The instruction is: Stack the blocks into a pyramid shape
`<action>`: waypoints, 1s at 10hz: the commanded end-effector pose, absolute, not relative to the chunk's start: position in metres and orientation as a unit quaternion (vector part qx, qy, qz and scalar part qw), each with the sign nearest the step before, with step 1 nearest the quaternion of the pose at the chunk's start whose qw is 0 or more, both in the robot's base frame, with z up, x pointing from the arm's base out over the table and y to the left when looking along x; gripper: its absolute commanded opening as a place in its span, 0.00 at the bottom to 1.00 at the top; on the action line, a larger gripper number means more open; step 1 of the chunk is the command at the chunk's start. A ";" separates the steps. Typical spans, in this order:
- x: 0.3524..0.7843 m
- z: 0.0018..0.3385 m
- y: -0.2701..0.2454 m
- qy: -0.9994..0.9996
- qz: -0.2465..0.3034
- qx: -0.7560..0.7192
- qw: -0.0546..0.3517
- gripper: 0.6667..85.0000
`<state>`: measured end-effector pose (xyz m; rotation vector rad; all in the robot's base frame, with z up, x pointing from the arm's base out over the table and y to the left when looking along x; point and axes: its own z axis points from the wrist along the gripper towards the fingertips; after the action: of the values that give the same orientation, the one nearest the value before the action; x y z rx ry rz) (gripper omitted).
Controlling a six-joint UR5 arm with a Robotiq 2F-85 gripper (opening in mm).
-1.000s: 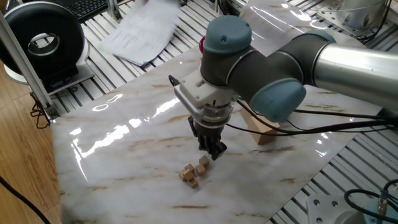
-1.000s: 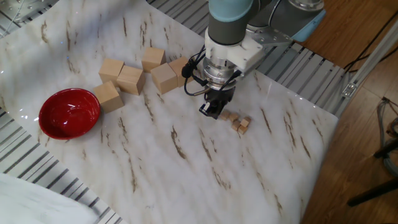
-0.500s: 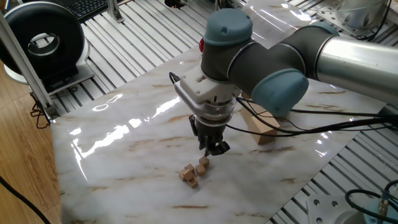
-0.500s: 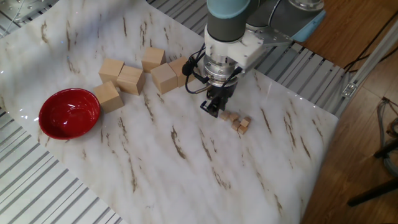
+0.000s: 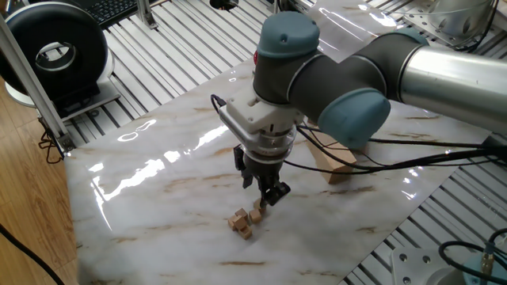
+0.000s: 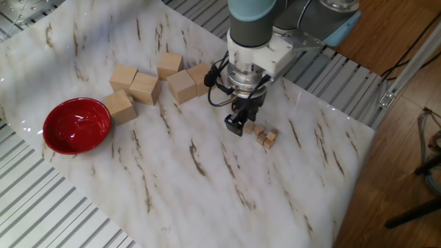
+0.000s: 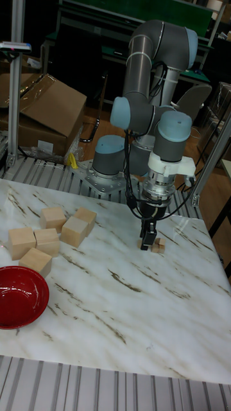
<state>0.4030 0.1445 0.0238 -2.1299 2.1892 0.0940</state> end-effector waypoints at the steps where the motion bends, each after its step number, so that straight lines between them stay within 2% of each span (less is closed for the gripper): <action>1: 0.399 0.021 0.152 0.725 0.040 -0.685 0.051 0.60; 6: 0.376 0.024 0.141 0.736 0.046 -0.675 0.042 0.58; 10: 0.372 0.007 0.144 0.737 0.035 -0.673 0.051 0.57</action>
<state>0.3751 0.1416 0.0139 -2.0704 2.2444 0.1147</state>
